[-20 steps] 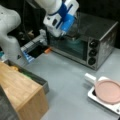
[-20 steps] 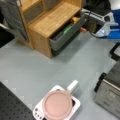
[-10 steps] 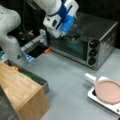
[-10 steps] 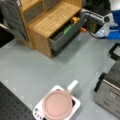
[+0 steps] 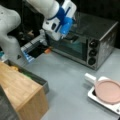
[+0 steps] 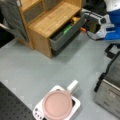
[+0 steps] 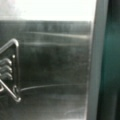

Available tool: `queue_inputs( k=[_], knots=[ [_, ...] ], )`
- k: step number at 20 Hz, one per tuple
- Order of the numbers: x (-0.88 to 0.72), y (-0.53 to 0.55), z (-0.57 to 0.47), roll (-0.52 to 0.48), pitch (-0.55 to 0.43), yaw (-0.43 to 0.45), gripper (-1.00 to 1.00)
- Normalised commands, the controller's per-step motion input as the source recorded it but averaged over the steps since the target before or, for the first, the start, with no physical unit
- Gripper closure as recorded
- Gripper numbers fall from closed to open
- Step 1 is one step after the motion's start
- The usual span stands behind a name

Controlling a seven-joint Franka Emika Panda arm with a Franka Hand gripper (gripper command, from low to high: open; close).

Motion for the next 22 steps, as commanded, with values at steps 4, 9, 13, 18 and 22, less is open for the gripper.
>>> queue_inputs(
  k=[4, 9, 13, 18, 22],
  knots=[
    [-0.27, -0.25, -0.39, 0.255, -0.139, -0.055, -1.0],
    [-0.29, -0.17, -0.36, 0.219, -0.117, -0.036, -1.0],
    [-0.26, -0.1, -0.26, 0.192, -0.094, -0.044, -1.0],
    [-0.22, -0.08, -0.19, 0.14, -0.096, -0.039, -1.0],
    [-0.2, -0.16, -0.23, 0.083, -0.116, -0.003, -1.0]
  ],
)
